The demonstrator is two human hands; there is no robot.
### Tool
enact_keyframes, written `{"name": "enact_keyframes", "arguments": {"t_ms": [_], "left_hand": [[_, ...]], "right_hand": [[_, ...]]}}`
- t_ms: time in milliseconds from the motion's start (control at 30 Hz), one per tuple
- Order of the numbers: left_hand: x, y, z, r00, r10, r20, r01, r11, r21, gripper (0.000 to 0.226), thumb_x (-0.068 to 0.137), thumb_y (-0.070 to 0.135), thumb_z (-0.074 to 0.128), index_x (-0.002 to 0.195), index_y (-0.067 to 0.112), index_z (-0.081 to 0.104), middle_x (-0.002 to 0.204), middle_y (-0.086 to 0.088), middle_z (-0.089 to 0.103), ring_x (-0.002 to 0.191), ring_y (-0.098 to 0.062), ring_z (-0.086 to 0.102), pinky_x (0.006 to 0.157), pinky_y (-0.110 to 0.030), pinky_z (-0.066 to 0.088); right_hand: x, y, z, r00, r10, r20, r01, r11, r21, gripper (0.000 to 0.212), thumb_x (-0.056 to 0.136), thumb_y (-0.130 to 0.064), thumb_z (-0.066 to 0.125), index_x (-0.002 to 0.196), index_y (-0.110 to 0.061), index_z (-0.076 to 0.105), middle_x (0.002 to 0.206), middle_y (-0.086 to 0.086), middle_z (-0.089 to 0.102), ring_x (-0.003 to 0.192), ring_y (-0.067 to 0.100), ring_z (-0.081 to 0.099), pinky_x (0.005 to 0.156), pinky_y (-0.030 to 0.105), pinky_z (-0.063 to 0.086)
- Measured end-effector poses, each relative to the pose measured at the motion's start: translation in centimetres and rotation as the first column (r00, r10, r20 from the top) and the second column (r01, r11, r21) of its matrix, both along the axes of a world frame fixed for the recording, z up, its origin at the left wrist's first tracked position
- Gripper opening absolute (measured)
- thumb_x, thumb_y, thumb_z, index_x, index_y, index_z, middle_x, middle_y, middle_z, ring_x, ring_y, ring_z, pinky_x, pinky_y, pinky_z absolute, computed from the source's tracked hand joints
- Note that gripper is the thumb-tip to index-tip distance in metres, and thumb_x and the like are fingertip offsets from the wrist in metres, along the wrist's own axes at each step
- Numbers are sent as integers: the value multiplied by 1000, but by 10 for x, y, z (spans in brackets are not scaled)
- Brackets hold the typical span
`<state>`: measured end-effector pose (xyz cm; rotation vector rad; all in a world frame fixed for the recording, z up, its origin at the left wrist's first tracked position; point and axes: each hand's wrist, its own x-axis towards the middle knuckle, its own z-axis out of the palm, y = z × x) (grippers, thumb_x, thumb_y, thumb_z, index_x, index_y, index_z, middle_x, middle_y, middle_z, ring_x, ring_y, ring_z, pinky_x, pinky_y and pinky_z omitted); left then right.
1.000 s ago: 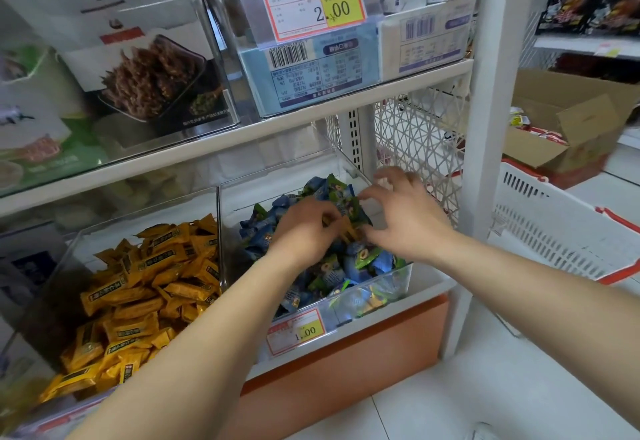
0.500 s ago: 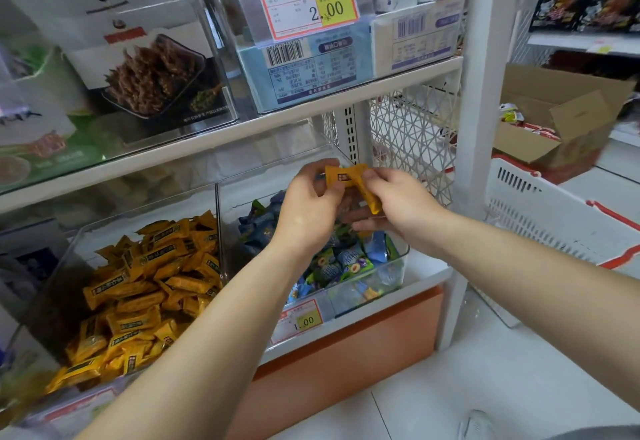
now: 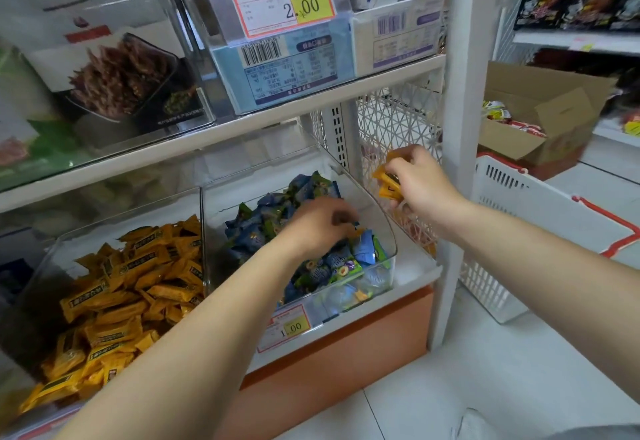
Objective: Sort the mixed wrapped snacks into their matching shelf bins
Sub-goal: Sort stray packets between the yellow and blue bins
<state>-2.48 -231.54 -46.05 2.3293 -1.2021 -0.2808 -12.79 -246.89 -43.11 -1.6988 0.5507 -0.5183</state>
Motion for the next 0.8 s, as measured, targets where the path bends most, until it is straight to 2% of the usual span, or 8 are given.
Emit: {"name": "enact_keyframes", "arguments": {"t_ms": [100,200,267,333,400,567,700,800], "left_hand": [[7,-13,-10,996,-71,61,61,985,162,19,95,28,62,111,24,72,112,6,70,101,-12,63,89,-34,52],[20,-15,-16,996,-82,33,72,971,230,26,95,36,63,117,25,68,115,9,67,103,-12,61,89,-32,51],[24,-14,-19,997,-62,33,55,978,201,18,92,35,67,108,29,69,102,16,66,97,-9,62,83,-27,52],[24,-14,-20,994,-64,90,44,976,214,4,90,32,69,93,34,69,91,20,63,89,-6,62,79,-30,55],[21,-13,-21,991,-68,118,40,973,227,6,92,32,66,86,32,68,89,16,65,84,-7,62,76,-34,56],[13,0,2,994,90,-61,-97,989,-110,10,94,32,57,85,30,58,83,9,63,78,-12,60,63,-29,46],[-1,19,26,881,30,-473,-239,890,-388,10,100,24,54,94,17,55,84,1,73,78,-24,74,71,-39,59],[-11,26,38,827,15,-561,-333,818,-469,7,99,15,56,93,11,56,81,-6,74,72,-29,74,65,-35,61]], "right_hand": [[2,-3,-7,999,29,-25,-31,997,-74,7,92,-18,46,88,-24,49,75,10,55,58,24,51,36,17,34],[2,-2,-9,998,58,-30,-61,993,-97,7,83,-27,49,88,-24,54,75,10,56,60,24,52,43,24,40],[2,0,-9,998,63,-30,-66,993,-95,14,78,-31,51,88,-24,56,76,8,58,62,23,55,46,30,46],[3,0,-10,998,51,-42,-57,988,-143,9,83,-30,53,90,-26,58,79,5,60,65,21,57,49,33,51],[4,-1,-11,998,45,-44,-52,980,-189,7,88,-32,55,94,-29,58,85,1,63,72,21,60,55,34,51],[2,3,-9,999,40,3,-38,961,-273,38,87,-50,63,115,-26,54,83,-8,64,70,10,61,56,20,44],[5,14,-2,995,84,54,-67,962,-264,38,89,-47,63,115,-20,60,87,2,73,74,20,71,70,45,58],[8,23,1,994,88,69,-67,963,-261,37,90,-45,62,117,-20,57,91,0,72,78,20,72,76,50,57]]}}
